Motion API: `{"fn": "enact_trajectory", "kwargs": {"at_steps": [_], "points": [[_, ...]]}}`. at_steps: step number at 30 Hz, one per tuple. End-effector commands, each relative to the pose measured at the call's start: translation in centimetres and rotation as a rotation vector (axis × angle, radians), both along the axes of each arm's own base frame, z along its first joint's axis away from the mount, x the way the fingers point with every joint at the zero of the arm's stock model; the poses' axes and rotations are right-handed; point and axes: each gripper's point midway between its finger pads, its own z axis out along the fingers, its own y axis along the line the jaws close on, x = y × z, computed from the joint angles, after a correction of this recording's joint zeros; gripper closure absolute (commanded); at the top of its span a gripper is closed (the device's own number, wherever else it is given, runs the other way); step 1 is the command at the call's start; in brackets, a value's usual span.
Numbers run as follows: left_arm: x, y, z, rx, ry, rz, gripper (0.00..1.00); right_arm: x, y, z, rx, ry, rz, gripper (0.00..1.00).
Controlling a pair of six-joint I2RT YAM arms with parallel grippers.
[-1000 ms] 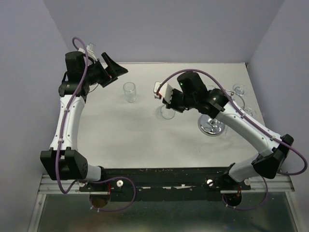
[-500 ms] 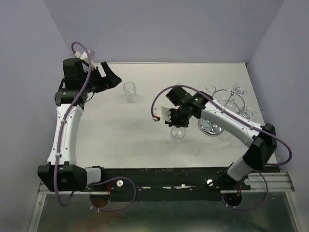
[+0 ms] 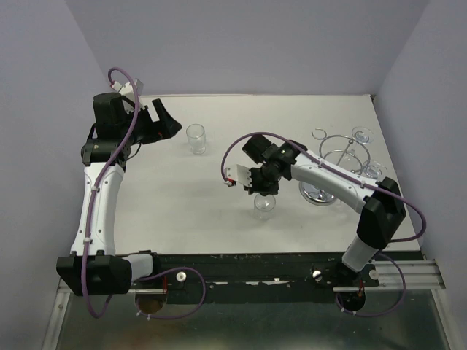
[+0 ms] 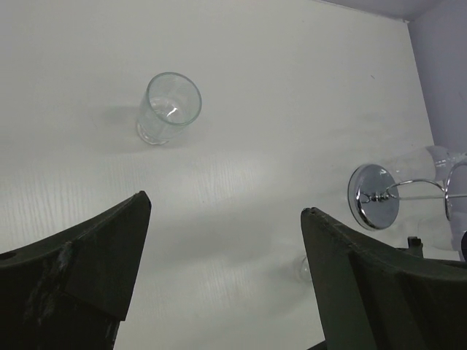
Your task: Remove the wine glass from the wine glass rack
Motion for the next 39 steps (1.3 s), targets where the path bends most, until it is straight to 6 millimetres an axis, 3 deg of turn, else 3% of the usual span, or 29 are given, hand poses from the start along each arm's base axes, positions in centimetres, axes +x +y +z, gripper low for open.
{"fn": "enact_trajectory", "kwargs": {"at_steps": [1,4,7,10,15,18,20,22,24,27,32,39], "points": [[0.0,1.8,0.1,0.078,-0.036,0.046,0.01,0.7,2.1,-0.7,0.044,0.02,-0.024,0.97],[0.1,1.8,0.9,0.111,-0.067,0.016,0.01,0.9,2.5,-1.0,0.047,0.031,-0.028,0.91],[-0.4,0.4,1.3,0.106,-0.088,-0.077,0.01,1.0,2.8,-1.1,0.05,0.04,-0.049,0.77],[-1.2,-1.1,0.3,0.162,-0.085,-0.171,0.01,2.1,2.7,0.0,0.065,-0.014,-0.082,0.61],[-4.3,-5.4,-2.4,0.299,-0.086,-0.418,0.01,3.4,2.5,5.0,0.145,-0.099,-0.12,0.47],[-6.8,-8.4,-3.8,0.372,-0.085,-0.594,0.01,4.2,1.1,9.3,0.214,-0.184,-0.196,0.41],[-7.9,-10.0,-4.9,0.415,-0.07,-0.696,0.04,5.9,-1.1,13.8,0.314,-0.293,-0.336,0.29],[-9.3,-11.8,-5.5,0.466,-0.072,-0.82,0.07,9.6,-5.1,18.4,0.42,-0.481,-0.604,0.1],[-10.1,-13.6,-6.7,0.528,-0.062,-0.933,0.12,11.8,-9.1,22.5,0.521,-0.573,-0.793,0.05],[-10.9,-16.7,-8.0,0.585,-0.028,-1.068,0.22,13.6,-14.7,26.0,0.618,-0.617,-1.029,0.06],[-10.8,-21.6,-10.7,0.627,0.039,-1.172,0.36,13.9,-19.5,28.0,0.728,-0.67,-1.188,0.06],[-11.2,-25.4,-15.0,0.675,0.1,-1.272,0.48,13.4,-21.4,27.1,0.732,-0.659,-1.228,0.06]]}}
